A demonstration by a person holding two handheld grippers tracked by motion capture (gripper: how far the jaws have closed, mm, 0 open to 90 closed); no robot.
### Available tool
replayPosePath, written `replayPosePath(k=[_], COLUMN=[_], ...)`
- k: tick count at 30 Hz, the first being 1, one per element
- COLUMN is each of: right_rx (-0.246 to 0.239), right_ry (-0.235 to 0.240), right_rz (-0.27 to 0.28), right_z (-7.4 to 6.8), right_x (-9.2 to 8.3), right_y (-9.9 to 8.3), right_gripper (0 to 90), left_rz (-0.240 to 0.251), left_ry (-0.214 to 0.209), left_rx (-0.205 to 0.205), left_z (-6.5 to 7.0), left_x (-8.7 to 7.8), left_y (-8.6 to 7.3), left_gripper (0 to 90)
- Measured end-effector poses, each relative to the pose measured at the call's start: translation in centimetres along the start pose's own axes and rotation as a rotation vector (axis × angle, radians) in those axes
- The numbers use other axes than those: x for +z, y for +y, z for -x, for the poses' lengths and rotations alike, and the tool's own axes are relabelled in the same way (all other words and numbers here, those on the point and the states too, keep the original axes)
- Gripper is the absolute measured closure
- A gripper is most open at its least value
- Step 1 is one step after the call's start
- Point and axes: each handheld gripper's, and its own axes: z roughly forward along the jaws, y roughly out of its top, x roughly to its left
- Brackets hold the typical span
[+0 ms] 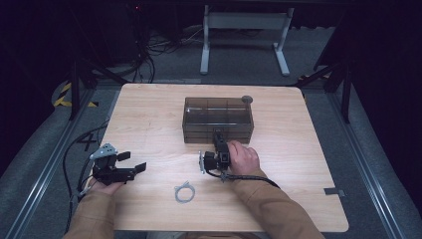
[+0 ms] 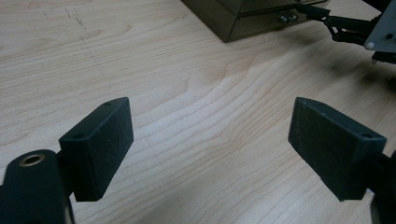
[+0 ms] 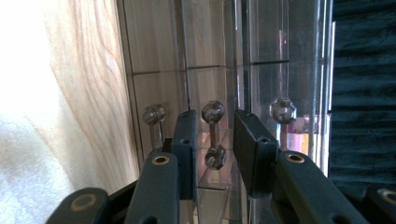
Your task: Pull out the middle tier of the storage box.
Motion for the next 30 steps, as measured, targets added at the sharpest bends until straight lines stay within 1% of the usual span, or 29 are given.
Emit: replayPosePath(k=[1,2,3,6,7,13,16,20,27,30], right_rx=[0.007,0.003,-0.011,-0.007,-0.019,-0.029,-0.029,-0.027,-0.044,-0.041], right_ry=[0.004,0.001,-0.005,-0.008,-0.015,-0.028,-0.025,-0.029,-0.029,-0.026], right_rz=[-0.007,-0.005,0.000,-0.009,-0.002,-0.008,-0.014,-0.013,-0.015,-0.017], right_z=[-0.04,-0.03,0.00,-0.25,-0.27,-0.47,-0.54,-0.61,-0.60,-0.59], right_x=[-0.06,-0.06,-0.01,-0.04,0.02,0.07,0.10,0.12,0.05,0.02], right_y=[0.04,0.09,0.13,0.22,0.24,0.29,0.29,0.29,0.33,0.36], right_gripper=[71.6,72.0,72.2,72.3,72.7,76.5,79.1,79.8,80.5,80.6], left_rz=[0.000,0.000,-0.002,0.003,0.004,0.004,0.004,0.005,0.008,0.008], left_ry=[0.000,-0.001,-0.001,0.000,0.001,0.000,-0.001,-0.001,-0.001,-0.001], left_rx=[0.000,0.000,0.001,-0.002,-0.005,-0.005,-0.004,-0.005,-0.008,-0.008], left_z=[0.00,0.00,-0.01,-0.01,-0.02,-0.03,-0.06,-0.07,-0.08,-0.10], left_x=[0.00,0.01,0.01,-0.02,-0.04,-0.05,-0.08,-0.09,-0.08,-0.10], left_y=[0.00,0.00,-0.01,-0.02,-0.03,-0.05,-0.04,-0.06,-0.07,-0.07], left_gripper=[14.8,14.8,14.8,14.9,14.8,14.8,14.8,14.8,14.8,14.8])
